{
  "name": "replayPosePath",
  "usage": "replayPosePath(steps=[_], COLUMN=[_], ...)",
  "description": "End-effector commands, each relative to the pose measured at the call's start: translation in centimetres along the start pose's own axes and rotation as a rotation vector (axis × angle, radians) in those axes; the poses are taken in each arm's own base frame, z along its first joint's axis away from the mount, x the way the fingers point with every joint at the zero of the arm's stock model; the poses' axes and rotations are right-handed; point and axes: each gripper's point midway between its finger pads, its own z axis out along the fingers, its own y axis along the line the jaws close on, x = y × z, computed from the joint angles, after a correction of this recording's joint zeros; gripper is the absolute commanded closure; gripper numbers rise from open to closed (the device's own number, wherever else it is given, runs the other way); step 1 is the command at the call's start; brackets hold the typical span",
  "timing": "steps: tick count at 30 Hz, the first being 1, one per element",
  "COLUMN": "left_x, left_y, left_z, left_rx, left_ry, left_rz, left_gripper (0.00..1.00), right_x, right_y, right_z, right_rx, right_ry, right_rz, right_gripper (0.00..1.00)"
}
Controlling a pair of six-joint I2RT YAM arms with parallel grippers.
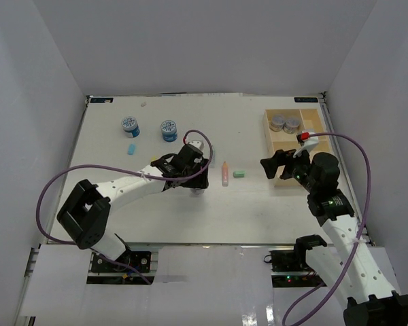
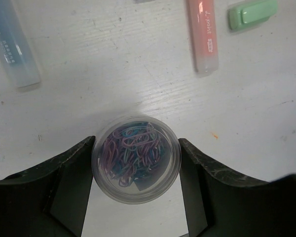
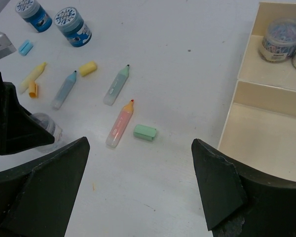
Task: Sort the stationery into containers
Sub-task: Place the stationery at the center of the board.
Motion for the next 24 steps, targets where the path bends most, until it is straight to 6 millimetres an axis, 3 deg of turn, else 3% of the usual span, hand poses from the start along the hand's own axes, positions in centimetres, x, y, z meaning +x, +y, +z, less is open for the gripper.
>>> replayPosePath(steps=[1, 4, 8, 14, 19, 22, 24], left_x=[-1.6, -0.7, -0.1, 0.1, -2.9, -5.4, -6.9], left_y=[-1.0, -1.2, -1.0, -0.7, 0.3, 2.6, 5.3], left_z=[0.6, 1.4, 1.4, 1.0, -2.2, -4.6, -5.8], left_rx=[-0.011, -0.024, -0.027, -0.023, -0.04, -0.038, -0.069], left_ry=[-0.104, -0.094, -0.1, -0.116, -0.177, -0.224, -0.254], left_rz=[-0.026, -0.012, -0.017, -0.021, -0.047, -0.106, -0.153], left_gripper=[0.34, 0.28, 0.11, 0.02, 0.02, 0.02, 0.02], right_x=[1.1, 2.3, 4.0, 5.5, 6.6, 7.7, 8.1], right_y=[1.1, 1.8, 2.7, 4.4, 7.2, 9.8, 11.3], right_z=[-0.1, -0.1, 0.0, 0.5, 1.7, 2.7, 3.2], right_rx=[-0.045, -0.066, -0.091, -0.13, -0.192, -0.232, -0.241], right_ry=[0.03, 0.064, 0.116, 0.175, 0.245, 0.295, 0.308], right_rz=[-0.036, -0.052, -0.066, -0.102, -0.16, -0.227, -0.269], right_gripper=[0.1, 0.1, 0.1, 0.1, 0.1, 0.1, 0.1])
